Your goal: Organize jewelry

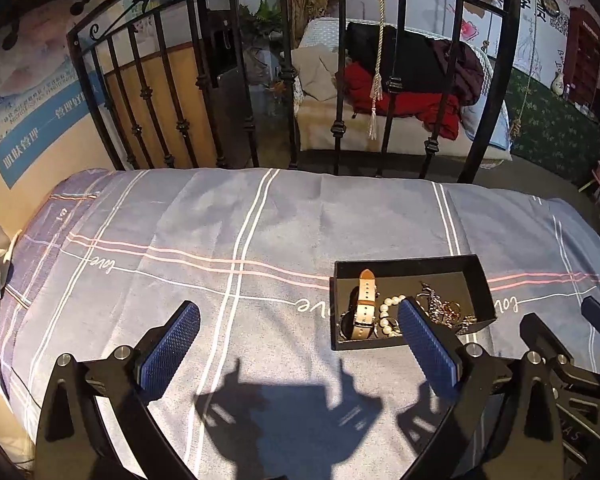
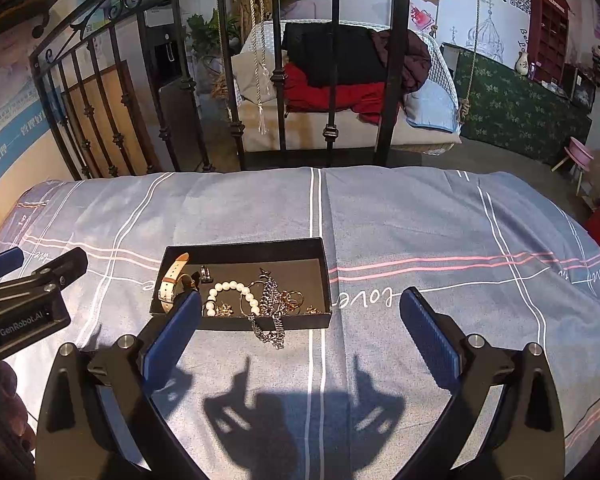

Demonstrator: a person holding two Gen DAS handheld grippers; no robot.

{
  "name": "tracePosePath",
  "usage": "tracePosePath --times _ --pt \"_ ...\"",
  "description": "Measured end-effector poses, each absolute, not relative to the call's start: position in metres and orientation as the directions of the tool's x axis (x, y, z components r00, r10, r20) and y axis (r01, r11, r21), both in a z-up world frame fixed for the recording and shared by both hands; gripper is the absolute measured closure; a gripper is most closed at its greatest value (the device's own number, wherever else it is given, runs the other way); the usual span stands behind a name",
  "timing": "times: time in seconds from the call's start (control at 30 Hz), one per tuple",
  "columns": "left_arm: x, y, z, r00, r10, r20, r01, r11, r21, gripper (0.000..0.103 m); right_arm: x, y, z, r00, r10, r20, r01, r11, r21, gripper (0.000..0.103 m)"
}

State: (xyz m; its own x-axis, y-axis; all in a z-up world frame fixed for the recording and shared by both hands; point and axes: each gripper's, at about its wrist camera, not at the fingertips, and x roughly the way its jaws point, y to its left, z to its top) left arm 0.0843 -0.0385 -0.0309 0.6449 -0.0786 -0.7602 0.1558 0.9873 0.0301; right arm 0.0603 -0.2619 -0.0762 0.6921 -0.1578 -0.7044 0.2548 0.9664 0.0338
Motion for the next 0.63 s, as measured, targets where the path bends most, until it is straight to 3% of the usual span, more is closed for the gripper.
tracePosePath --times 0.23,0.63 --pt "0.075 -0.038 -0.027 0.721 -0.010 -0.693 0.090 0.993 0.079 0.006 0.059 -0.263 -0.077 0.690 -0.163 -0.706 0.259 0.965 0.030 0.005" --pt "0.077 -0.043 -0.028 0.685 -0.054 -0.727 0.138 0.989 0.057 0.006 0.057 -0.263 -0.079 0.688 -0.158 -0.708 0.261 0.965 0.039 0.005"
